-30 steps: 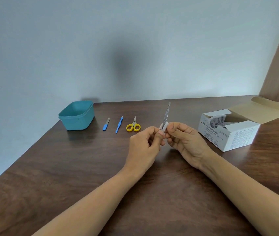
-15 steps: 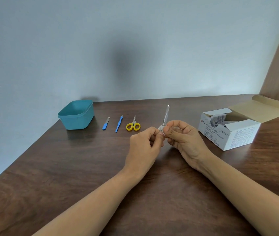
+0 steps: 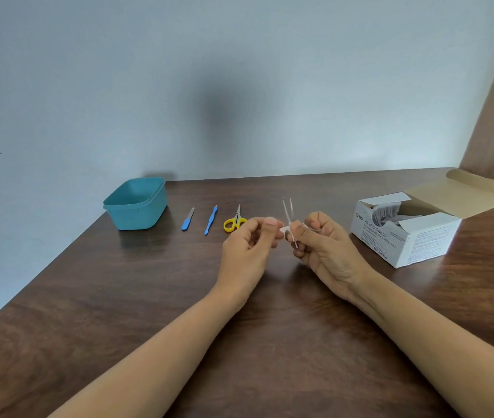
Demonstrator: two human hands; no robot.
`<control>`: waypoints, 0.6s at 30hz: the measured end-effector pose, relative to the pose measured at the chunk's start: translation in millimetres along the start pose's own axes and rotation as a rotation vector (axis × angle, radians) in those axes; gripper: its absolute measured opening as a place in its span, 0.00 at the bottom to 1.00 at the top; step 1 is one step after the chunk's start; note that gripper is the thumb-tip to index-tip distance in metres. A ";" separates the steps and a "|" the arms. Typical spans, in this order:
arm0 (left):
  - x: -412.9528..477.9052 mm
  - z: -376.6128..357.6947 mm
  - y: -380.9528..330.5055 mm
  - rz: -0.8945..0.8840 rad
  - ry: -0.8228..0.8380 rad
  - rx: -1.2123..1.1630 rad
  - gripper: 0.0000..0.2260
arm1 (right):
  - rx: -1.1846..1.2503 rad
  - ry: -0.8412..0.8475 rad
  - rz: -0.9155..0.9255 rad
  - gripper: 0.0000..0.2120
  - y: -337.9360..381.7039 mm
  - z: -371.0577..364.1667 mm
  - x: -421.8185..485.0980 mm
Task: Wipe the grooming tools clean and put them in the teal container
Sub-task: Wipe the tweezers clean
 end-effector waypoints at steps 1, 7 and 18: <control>0.5 -0.8 0.6 0.013 0.031 -0.039 0.10 | -0.011 0.023 -0.010 0.16 -1.4 -2.2 -0.6; 3.9 -2.9 5.2 0.099 0.130 -0.223 0.08 | -0.066 0.124 -0.049 0.17 -4.8 -9.7 -2.4; 5.9 2.7 8.5 0.130 0.039 -0.414 0.01 | -0.191 0.131 -0.127 0.20 -10.4 -9.3 -3.8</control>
Point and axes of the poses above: each hand's wrist, its own x-axis towards the middle knuckle, its own z-axis out of the back of the hand, y = z × x, the point moved 7 cm from there along x, towards the middle knuckle, and after that the axes turned 13 degrees about x, right-handed, at the moved point
